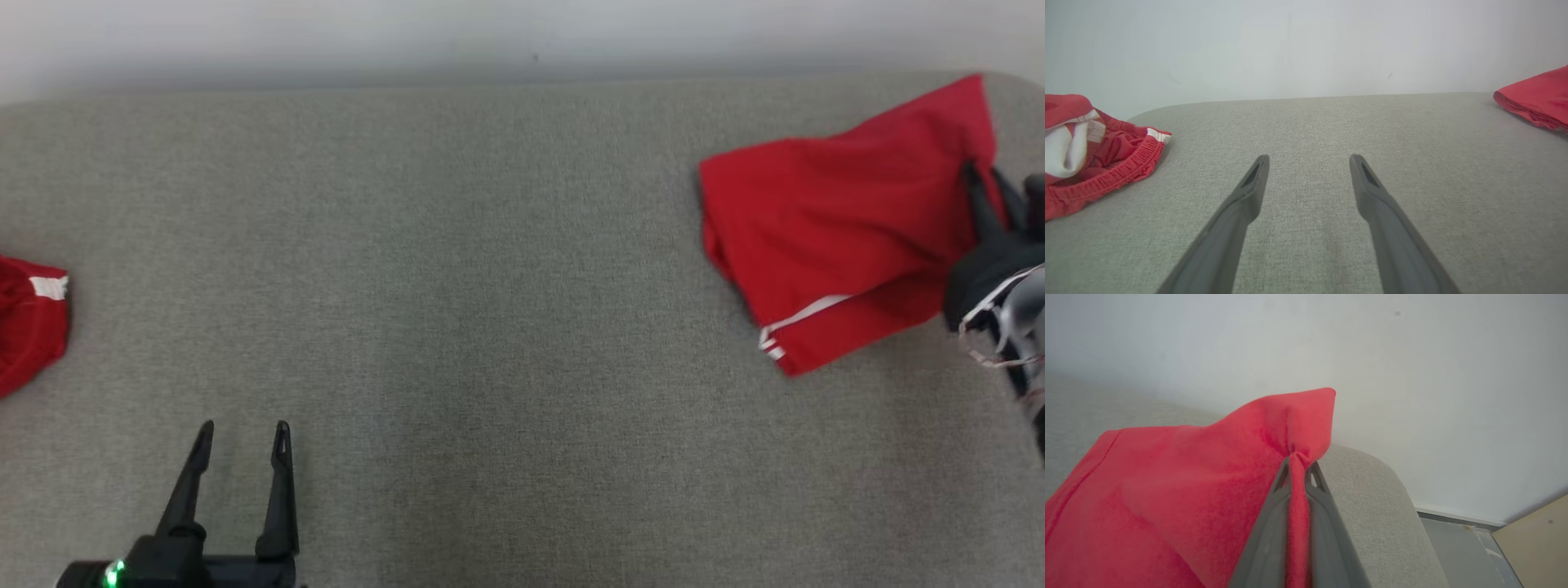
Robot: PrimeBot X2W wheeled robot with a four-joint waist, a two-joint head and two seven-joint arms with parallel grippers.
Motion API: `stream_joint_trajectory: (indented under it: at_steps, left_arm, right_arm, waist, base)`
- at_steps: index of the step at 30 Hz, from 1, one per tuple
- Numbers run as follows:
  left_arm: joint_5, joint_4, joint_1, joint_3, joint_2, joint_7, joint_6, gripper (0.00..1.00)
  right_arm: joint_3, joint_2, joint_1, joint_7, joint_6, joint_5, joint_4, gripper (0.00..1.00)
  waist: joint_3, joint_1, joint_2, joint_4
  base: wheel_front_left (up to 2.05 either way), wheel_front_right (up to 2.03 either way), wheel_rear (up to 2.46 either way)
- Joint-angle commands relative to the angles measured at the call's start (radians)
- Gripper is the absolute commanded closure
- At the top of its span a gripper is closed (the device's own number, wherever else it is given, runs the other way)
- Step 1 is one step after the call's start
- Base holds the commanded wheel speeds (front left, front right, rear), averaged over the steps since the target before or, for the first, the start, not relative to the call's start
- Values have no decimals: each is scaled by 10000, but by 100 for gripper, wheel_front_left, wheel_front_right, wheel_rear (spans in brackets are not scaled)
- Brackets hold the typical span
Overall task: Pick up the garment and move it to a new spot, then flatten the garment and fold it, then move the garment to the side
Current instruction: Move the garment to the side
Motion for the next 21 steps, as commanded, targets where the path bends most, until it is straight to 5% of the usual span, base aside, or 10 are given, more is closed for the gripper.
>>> stream_joint_trajectory:
  at_steps: [1,8,19,20,21]
  left_arm:
    - [47,-100,-202,51,66,-31,-38,0]
    - [77,-324,-476,137,255,-31,-60,0]
    - [40,-431,-650,291,448,-31,-61,0]
    - [45,-426,-669,300,440,-31,-62,0]
    - [54,-422,-687,304,429,-31,-62,0]
  right_arm:
    - [23,-264,-232,-3,11,-91,39,100]
    - [157,-1124,-1330,-5,10,-360,472,100]
    - [129,-1176,-2152,-3,10,-755,1040,100]
    - [96,-1175,-2178,-3,10,-810,1115,85]
    - [41,-1198,-2200,5,10,-866,1220,51]
  waist:
    - [482,-2,-2,-267]
    - [1051,-2,-2,-440]
    - [1495,-2,-2,-587]
    - [1506,-2,-2,-591]
    - [1510,-2,-2,-591]
  base:
    - [0,0,0]
    - [0,0,0]
    - [0,0,0]
    - [0,0,0]
    - [0,0,0]
